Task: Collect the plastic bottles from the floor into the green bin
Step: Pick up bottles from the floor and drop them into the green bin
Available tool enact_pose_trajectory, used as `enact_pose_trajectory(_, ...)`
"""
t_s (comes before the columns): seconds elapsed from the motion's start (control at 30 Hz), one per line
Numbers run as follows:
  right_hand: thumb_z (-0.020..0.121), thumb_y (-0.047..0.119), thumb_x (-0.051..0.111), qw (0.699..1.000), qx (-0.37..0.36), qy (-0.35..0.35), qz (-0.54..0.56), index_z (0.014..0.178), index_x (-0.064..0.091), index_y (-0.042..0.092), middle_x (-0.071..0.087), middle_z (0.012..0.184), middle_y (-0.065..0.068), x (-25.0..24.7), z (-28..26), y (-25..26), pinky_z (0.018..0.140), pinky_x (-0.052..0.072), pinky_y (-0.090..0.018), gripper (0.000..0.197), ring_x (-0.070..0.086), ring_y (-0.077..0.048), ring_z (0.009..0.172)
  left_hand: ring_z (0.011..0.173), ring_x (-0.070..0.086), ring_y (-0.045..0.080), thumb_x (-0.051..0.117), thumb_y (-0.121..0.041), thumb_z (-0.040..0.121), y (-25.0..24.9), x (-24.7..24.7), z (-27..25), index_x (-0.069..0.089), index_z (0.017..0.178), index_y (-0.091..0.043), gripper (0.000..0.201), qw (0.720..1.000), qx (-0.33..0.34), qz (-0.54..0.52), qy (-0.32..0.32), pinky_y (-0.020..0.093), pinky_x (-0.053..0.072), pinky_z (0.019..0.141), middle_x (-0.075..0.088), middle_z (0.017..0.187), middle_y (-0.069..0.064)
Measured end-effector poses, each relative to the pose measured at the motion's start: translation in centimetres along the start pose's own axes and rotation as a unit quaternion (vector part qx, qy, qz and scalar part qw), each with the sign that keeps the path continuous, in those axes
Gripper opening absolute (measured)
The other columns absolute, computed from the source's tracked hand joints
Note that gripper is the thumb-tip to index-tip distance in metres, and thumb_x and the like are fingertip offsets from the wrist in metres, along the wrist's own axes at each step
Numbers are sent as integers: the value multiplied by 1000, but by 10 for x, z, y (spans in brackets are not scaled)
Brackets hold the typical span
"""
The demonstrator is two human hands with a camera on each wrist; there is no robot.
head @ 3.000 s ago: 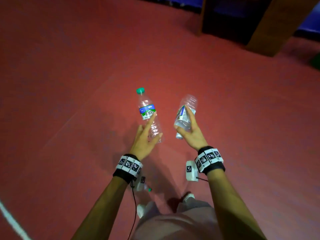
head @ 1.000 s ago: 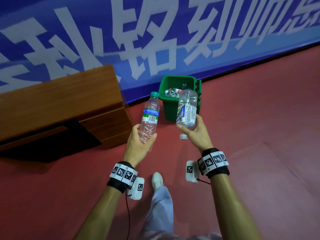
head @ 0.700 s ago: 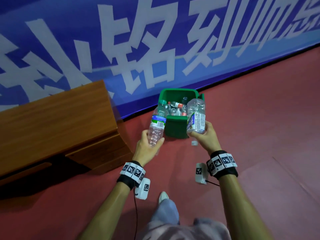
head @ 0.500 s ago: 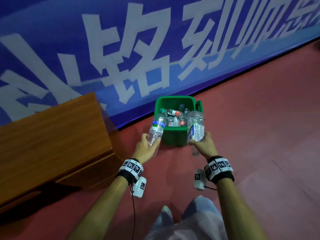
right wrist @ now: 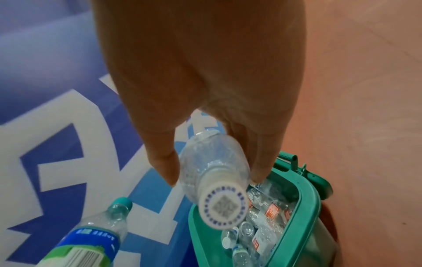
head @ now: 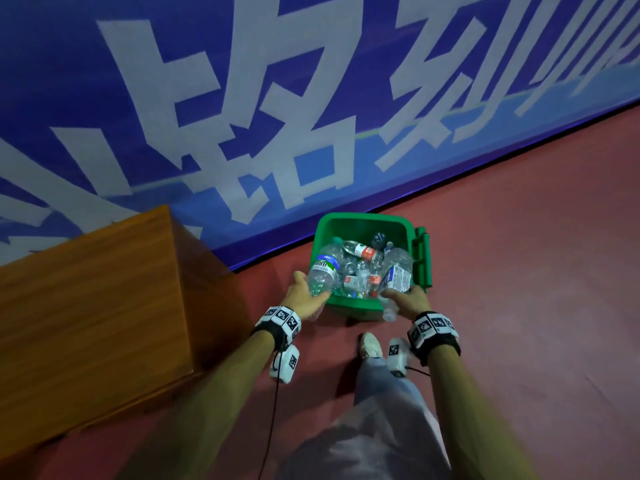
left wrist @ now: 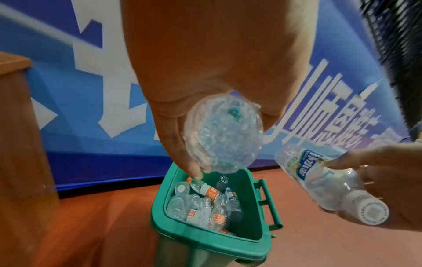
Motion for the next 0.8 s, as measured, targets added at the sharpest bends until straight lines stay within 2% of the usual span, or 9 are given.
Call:
enact_pose_trajectory(0.07,84,23,82,1000,14,1,-6,130,48,-4,55,115,-14,-5,25,20,92,51,-38,63,57,-30,101,93,66,26,71,-49,89,-11,7,35,35,121,-14,60,1000,-27,-4,1,29,46,78,65,110,3)
enact_pose_trajectory(0.17,86,17,81,999,12,6,32,153,25,-2,46,141,-18,-5,60,46,105,40,-36,90,47,-36,135,112,64,31,71,-44,90,-32,21,79,30,138,-13,71,998,-59,-19,-2,34,50,93,62,128,10)
enact_pose_trajectory(0.27,81,35,85,999,27,-27,3,162,10,15,15,167,-15,4,90,63,118,33,-47,111,27,-36,150,140,44,36,70,-43,90,-51,35,112,9,160,-14,97,995,-97,-35,10,41,39,115,37,157,17)
enact_pose_trajectory(0.33,83,33,82,999,17,-48,-15,160,21,15,23,164,-16,8,109,74,116,37,-46,100,35,-37,146,149,32,35,69,-44,92,-64,38,126,4,163,-15,101,994,-99,-33,11,42,31,121,21,166,17)
enact_pose_trajectory(0.4,84,32,79,999,1,-39,-19,154,34,14,41,155,-17,13,120,93,112,43,-44,85,49,-35,136,151,29,32,66,-45,93,-76,31,132,6,163,-15,97,996,-82,-30,3,41,28,122,19,167,14)
enact_pose_trajectory(0.57,91,31,75,994,-97,27,-37,132,55,10,63,127,-11,37,118,163,91,48,-32,51,62,-23,108,142,43,26,63,-49,92,-83,-24,119,29,157,-20,79,995,-42,-32,-87,35,36,114,39,158,7)
enact_pose_trajectory(0.63,92,29,74,983,-161,66,-64,127,59,11,67,120,-9,59,102,196,93,51,-34,43,65,-23,105,138,48,24,63,-52,90,-74,-53,101,37,153,-23,74,986,-39,-66,-150,37,40,114,47,152,4)
enact_pose_trajectory(0.73,90,37,73,948,-258,136,-123,121,63,20,71,113,-8,107,64,231,94,56,-41,37,70,-25,101,125,57,17,67,-45,91,-51,-96,49,50,142,-20,59,953,-47,-142,-262,35,44,109,59,138,1)
enact_pose_trajectory(0.8,89,43,72,914,-319,196,-157,119,64,24,72,110,-5,146,22,245,90,57,-38,37,71,-22,98,117,59,12,69,-40,91,-28,-122,-1,55,135,-20,50,922,-53,-189,-334,36,46,106,62,131,-3)
Point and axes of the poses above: each hand's wrist, its own z-axis towards the middle knuckle, its own x-axis out of the palm, y = z × x, the point moved 2 cm from there along z, towards the middle knuckle
